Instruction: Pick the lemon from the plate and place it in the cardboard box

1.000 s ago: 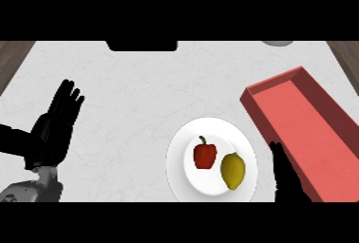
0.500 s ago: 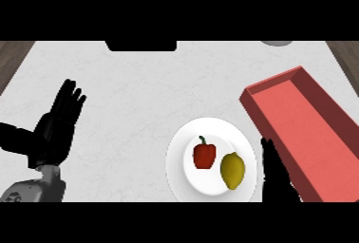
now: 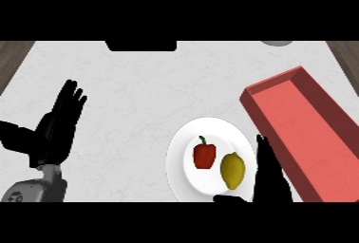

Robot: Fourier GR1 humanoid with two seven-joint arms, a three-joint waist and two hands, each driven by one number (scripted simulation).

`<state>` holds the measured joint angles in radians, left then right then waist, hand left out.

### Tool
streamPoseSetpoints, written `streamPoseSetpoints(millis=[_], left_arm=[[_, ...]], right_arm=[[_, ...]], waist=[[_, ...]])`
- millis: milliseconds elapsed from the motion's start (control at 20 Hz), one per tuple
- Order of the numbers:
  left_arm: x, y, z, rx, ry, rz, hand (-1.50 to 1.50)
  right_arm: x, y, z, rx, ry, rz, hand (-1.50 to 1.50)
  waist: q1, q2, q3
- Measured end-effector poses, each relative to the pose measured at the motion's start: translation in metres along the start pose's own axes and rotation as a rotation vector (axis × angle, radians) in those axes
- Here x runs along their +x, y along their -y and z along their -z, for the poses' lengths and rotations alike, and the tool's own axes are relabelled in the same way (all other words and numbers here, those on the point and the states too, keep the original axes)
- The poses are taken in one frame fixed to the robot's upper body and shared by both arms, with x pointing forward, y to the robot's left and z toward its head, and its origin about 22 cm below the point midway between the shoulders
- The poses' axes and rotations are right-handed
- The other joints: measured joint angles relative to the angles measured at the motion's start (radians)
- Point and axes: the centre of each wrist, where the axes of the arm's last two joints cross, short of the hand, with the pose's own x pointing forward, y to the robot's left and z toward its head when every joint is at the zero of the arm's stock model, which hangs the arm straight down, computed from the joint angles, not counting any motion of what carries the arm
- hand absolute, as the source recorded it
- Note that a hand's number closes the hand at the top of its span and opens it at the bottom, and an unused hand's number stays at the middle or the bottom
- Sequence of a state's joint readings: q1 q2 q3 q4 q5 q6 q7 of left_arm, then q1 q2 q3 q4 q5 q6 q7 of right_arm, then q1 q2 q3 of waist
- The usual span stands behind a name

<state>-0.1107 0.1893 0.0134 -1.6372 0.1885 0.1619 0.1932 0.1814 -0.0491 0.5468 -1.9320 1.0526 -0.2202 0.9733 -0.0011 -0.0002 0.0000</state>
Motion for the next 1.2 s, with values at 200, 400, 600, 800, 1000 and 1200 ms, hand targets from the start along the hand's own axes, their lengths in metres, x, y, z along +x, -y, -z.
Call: streamPoseSetpoints(millis=[200,400,600,800,1000,1200], left_arm=[[0.005,-0.005,-0.003,0.0,0.002,0.002,0.0],[-0.003,-0.002,-0.001,0.003,0.003,0.0,0.0],[0.002,0.003,0.0,0.003,0.004,0.001,0.0],[0.004,0.002,-0.002,-0.003,0.003,0.003,0.0],[0.005,0.005,-0.004,0.001,0.006,0.002,0.0],[0.003,0.002,-0.009,0.003,0.001,0.001,0.0]], right_arm=[[0.0,0.001,0.001,-0.007,-0.009,-0.007,-1.5],[0.0,-0.004,0.004,0.001,-0.01,-0.011,-1.5],[-0.003,-0.014,0.01,0.023,-0.012,-0.016,-1.5],[-0.004,-0.018,0.017,0.031,-0.017,-0.017,-1.5],[-0.006,-0.028,0.017,0.045,-0.027,-0.02,-1.5],[-0.012,-0.029,0.019,0.047,-0.032,-0.02,-1.5]], waist=[[0.0,0.0,0.0],[0.0,0.0,0.0],[0.0,0.0,0.0],[0.001,0.0,0.0],[0.001,0.0,0.0],[0.001,0.0,0.0]])
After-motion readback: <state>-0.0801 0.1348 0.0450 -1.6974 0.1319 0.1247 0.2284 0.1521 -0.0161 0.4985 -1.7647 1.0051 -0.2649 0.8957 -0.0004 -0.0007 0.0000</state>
